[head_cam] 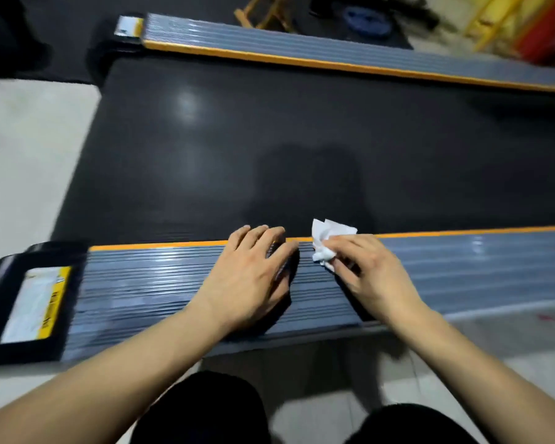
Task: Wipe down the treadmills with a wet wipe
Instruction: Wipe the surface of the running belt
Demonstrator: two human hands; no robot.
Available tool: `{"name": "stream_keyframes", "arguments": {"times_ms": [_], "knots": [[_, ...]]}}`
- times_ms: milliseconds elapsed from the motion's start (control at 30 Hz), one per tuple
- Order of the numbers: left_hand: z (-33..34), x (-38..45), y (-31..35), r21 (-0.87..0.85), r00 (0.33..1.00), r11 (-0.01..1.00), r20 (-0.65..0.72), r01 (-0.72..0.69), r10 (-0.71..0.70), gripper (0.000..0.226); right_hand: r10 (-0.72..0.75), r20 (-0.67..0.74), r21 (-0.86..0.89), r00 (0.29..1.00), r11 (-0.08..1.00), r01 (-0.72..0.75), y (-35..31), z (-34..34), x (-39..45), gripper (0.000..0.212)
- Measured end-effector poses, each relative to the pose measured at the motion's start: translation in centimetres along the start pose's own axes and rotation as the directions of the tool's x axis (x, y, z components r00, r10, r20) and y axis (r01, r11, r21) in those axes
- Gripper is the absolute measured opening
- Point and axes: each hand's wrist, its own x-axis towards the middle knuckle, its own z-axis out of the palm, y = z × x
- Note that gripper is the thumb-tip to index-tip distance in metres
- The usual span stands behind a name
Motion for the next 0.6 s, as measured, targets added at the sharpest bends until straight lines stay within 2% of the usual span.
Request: {"name": "stream_keyframes", "arguments": {"times_ms": [133,267,433,600], "knots": [[1.5,3.3,5.0,-0.034,0.994,0.994,-0.024,-0.108,0.107,0.045,0.087,0.174,-0.062,0.981,0.995,-0.078,2.6,-4.0,-2.0,0.035],[3.1,6.8,10.9,-0.045,0.983,0.983,0.028,-0.179,0.181,0.052,0.162,0.293,-0.166,0.942,0.979,-0.117,5.4,-7.8,-4.0,0.031],[5.1,11.1,16.5,0.020,0.980,0.982,0.073,-0.188,0.186,0.057,0.258,0.257,-0.176,0.932,0.960,-0.217,11.3,-10.7,-7.2,0.035],[7.7,16.2,22.5,0.036,0.994,0.993,0.025,-0.112,0.111,0.054,0.239,0.177,-0.153,0.955,0.965,-0.213,20.3,-13.5,-9.2,0.035]]}}
